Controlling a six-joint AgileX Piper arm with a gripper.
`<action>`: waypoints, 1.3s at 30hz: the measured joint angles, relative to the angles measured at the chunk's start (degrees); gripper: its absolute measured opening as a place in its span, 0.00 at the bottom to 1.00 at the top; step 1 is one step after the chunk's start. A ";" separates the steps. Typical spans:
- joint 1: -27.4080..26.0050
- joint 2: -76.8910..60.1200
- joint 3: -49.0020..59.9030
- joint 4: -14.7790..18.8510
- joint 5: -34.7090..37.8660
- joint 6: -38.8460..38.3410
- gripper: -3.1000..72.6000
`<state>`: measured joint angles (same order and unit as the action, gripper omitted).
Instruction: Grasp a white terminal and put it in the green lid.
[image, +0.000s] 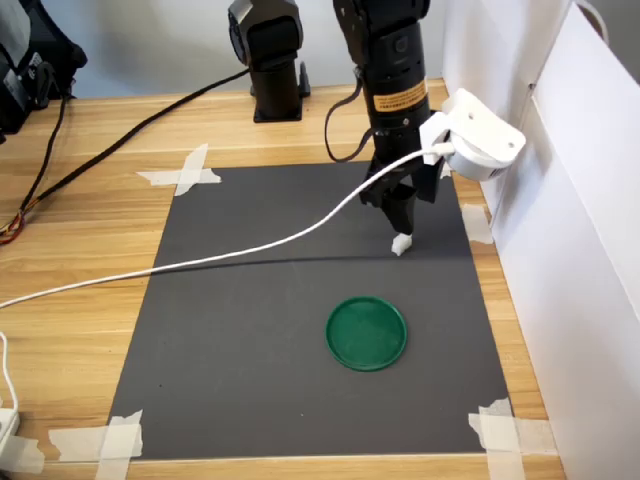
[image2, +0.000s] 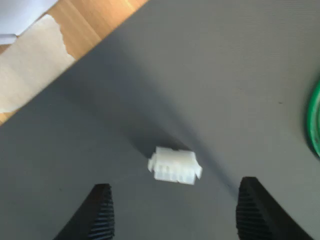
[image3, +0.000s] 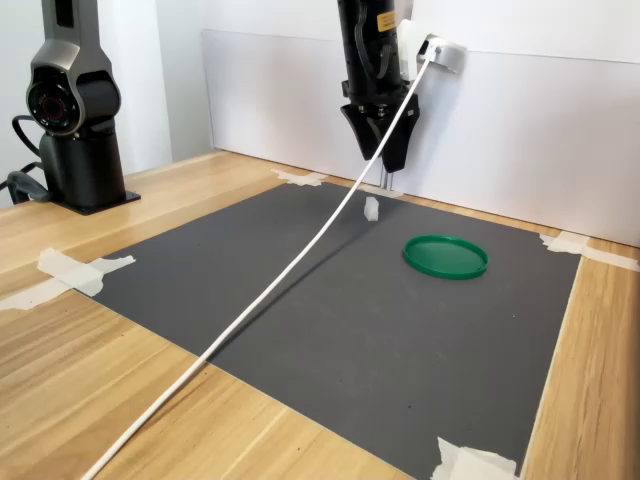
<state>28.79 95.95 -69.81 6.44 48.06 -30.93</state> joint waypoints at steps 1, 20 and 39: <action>-0.40 0.00 -0.07 -0.21 0.44 0.21 0.84; -2.22 2.74 3.80 3.00 -1.83 -4.07 0.84; -2.22 6.18 4.65 4.99 -7.10 -6.18 0.77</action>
<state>26.57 102.13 -65.16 11.43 40.96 -37.11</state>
